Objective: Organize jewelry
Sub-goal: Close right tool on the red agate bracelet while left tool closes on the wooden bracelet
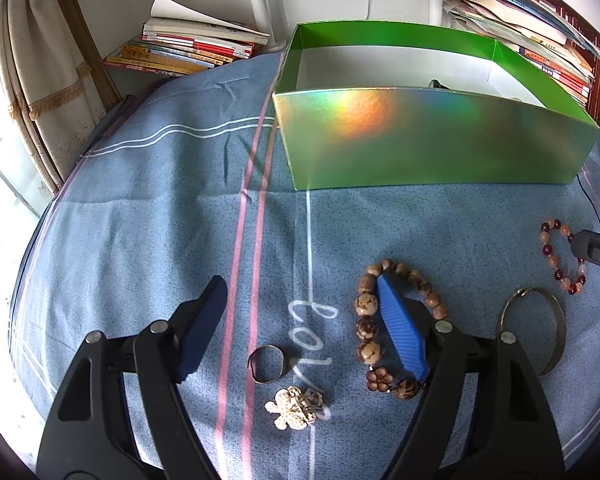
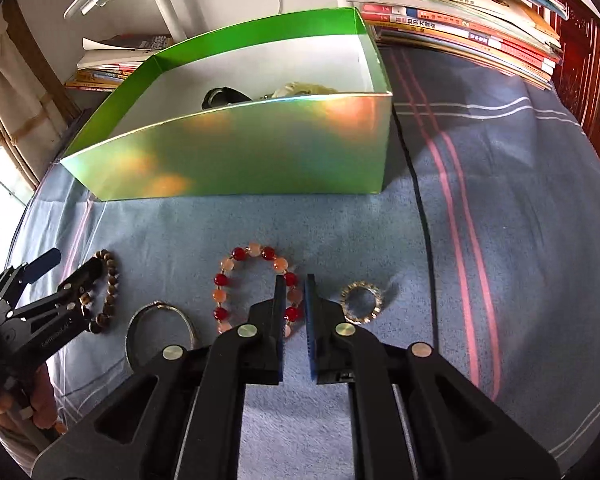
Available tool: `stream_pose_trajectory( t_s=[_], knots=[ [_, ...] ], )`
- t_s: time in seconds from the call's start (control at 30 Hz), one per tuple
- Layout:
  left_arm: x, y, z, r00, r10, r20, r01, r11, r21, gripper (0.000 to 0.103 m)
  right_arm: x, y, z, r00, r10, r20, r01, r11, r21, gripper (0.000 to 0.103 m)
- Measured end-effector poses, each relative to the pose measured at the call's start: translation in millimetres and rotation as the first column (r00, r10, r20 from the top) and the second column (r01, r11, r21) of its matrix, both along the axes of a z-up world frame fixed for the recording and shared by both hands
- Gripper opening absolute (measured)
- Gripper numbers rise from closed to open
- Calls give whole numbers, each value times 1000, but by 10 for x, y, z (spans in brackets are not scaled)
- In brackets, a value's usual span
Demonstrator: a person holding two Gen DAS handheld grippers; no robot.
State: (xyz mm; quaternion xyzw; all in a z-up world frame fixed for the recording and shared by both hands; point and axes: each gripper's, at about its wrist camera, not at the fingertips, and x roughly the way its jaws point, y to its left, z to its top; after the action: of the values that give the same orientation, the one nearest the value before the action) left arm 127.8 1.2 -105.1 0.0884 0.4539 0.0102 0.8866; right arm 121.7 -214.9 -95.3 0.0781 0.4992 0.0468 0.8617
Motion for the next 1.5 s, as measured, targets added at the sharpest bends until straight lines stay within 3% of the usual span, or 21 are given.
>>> stream_pose_trajectory(
  t_s=[0.27,0.4,0.63,0.73,0.9,1.13,1.27,1.37,1.5],
  knots=[
    [5,-1,-2,1000,5,0,-5,1000,-1,78,-63,-21,-5,1000,-5,22,6,999,-52,11],
    [14,2,-1,1000,10,1,-10,1000,3,79,-95,-23,-23,999,44,27,-43,999,-30,25],
    [14,30,1,1000,8,-4,-8,1000,-17,78,-87,173,-29,997,73,40,-69,994,-90,27],
    [-2,37,7,1000,-17,-12,17,999,-50,67,-97,247,-29,995,92,39,-88,992,-95,27],
    [-59,-83,18,998,-70,-7,69,997,-45,40,-99,339,-40,992,119,41,-115,989,-93,27],
    [-89,-115,20,991,-119,-52,113,987,-114,43,-97,280,-57,994,96,58,-86,986,-145,27],
    [-85,-123,8,993,-105,-44,101,991,-89,56,-68,293,-66,994,82,75,-68,984,-166,31],
    [-75,-107,10,993,-105,-49,99,990,-98,56,-67,292,-67,994,74,84,-59,983,-173,31],
    [-85,-134,21,992,-120,-50,114,988,-103,45,-67,302,-57,993,74,89,-57,983,-174,27]
  ],
)
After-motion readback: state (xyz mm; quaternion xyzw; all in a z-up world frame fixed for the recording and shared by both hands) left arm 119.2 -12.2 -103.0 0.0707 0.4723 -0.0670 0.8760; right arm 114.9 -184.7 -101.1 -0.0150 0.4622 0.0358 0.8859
